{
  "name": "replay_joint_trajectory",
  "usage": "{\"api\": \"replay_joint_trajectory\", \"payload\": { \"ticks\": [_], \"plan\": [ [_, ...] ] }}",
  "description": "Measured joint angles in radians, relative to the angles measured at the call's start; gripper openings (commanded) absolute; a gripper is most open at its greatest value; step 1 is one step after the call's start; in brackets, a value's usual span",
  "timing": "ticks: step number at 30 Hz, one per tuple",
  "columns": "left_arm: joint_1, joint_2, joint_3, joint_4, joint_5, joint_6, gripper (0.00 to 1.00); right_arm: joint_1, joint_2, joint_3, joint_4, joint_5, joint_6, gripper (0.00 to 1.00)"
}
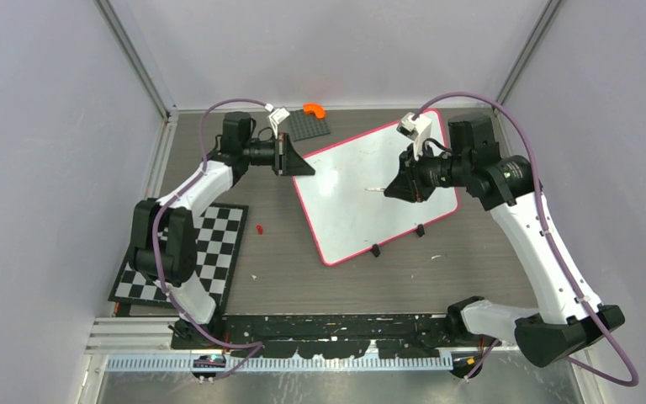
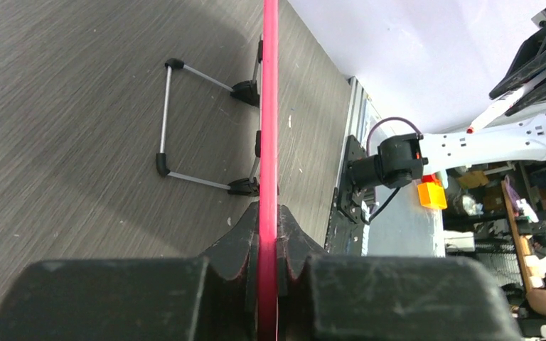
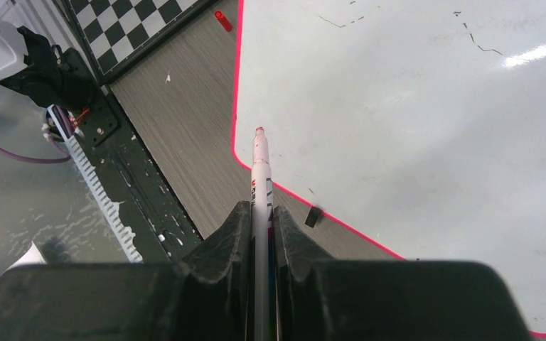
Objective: Write a sentence on the whiteboard
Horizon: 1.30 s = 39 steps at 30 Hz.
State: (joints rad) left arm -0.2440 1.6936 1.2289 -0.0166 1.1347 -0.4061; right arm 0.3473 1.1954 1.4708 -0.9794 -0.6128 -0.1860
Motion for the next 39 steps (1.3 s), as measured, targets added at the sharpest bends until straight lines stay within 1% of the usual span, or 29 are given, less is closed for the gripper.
{"api": "replay_joint_trajectory", "payload": {
  "ticks": [6,11,16,17,19,20,21,25,28,32,36,39],
  "plan": [
    [-0.043,0.001,0.025,-0.044,0.002,0.049,0.0,0.0,-0.058,-0.021,-0.022,-0.001,-0.011,0.0],
    [-0.094,0.001,0.068,-0.163,0.003,0.125,0.0,0.0,-0.097,-0.063,-0.026,-0.008,-0.014,0.0],
    [-0.129,0.001,0.08,-0.241,0.014,0.179,0.0,0.0,-0.106,-0.095,-0.037,-0.028,-0.01,0.0],
    [-0.134,0.001,0.08,-0.259,0.015,0.185,0.03,0.0,-0.102,-0.095,-0.042,-0.031,-0.01,0.0],
    [-0.141,0.002,0.08,-0.28,0.015,0.194,0.29,0.0,-0.098,-0.095,-0.048,-0.034,-0.011,0.0],
    [-0.143,0.002,0.08,-0.289,0.014,0.198,0.4,0.0,-0.097,-0.095,-0.048,-0.035,-0.011,0.0],
    [-0.146,0.002,0.08,-0.306,0.013,0.204,0.48,0.0,-0.097,-0.097,-0.046,-0.036,-0.011,0.0],
    [-0.149,0.0,0.082,-0.386,0.0,0.203,0.54,0.0,-0.109,-0.142,-0.005,-0.035,0.02,0.0],
    [-0.13,-0.013,0.087,-0.41,-0.017,0.201,0.55,0.006,-0.117,-0.177,0.037,-0.013,0.06,0.0],
    [-0.089,-0.096,0.072,-0.418,-0.041,0.201,0.55,0.051,-0.111,-0.179,0.076,0.043,0.086,0.0],
    [-0.073,-0.192,0.029,-0.41,-0.051,0.201,0.54,0.117,-0.07,-0.151,0.096,0.083,0.088,0.0],
    [-0.077,-0.203,0.022,-0.411,-0.056,0.201,0.51,0.15,-0.015,-0.105,0.097,0.106,0.084,0.0]
  ]
}}
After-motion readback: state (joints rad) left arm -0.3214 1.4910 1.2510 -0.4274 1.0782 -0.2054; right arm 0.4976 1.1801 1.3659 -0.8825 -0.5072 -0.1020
